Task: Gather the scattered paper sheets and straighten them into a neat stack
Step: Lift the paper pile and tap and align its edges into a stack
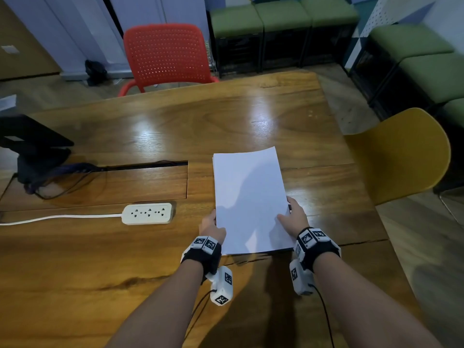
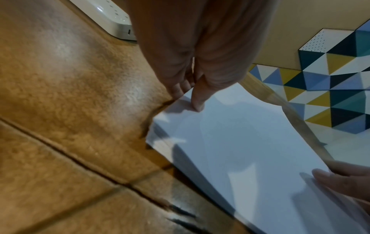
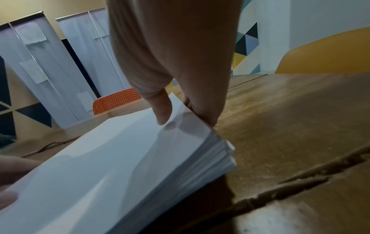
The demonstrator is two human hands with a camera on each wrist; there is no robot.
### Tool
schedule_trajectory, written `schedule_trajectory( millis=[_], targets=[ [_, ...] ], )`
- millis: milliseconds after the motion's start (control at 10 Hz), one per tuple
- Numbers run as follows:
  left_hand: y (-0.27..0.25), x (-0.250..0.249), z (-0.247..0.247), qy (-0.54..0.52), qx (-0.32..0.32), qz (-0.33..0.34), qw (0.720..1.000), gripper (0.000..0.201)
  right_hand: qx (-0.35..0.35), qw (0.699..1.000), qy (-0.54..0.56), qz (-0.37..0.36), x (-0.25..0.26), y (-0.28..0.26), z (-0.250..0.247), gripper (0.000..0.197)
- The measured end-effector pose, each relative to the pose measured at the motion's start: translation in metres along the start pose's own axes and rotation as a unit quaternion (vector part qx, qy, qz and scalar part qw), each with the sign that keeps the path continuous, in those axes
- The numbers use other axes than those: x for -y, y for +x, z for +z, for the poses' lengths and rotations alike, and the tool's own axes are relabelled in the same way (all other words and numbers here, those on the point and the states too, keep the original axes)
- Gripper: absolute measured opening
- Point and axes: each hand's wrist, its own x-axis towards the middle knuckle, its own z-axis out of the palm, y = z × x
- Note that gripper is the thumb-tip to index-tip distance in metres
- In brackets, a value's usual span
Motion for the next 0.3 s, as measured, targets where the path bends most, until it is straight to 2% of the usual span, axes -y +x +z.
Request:
schedule_trajectory(
  millis=[100, 200, 300],
  targets=[
    [0.018, 0.022, 0.006, 0.026, 0.014, 0.010, 1.000, 0.075, 0.031, 0.998, -0.033, -0.033, 0.000, -0.004, 0.000, 0.062],
    [0.006, 0.022, 0.006, 0.061, 0.017, 0.021, 0.998, 0.087, 0.025, 0.997, -0.053, -0.051, -0.005, -0.006, 0.002, 0.060],
    [-0.028, 0.017, -0.007, 0.031, -0.011, 0.014, 0.999, 0.082, -0.005, 0.998, -0.036, -0.042, -0.009, -0.013, -0.003, 0.057]
  ],
)
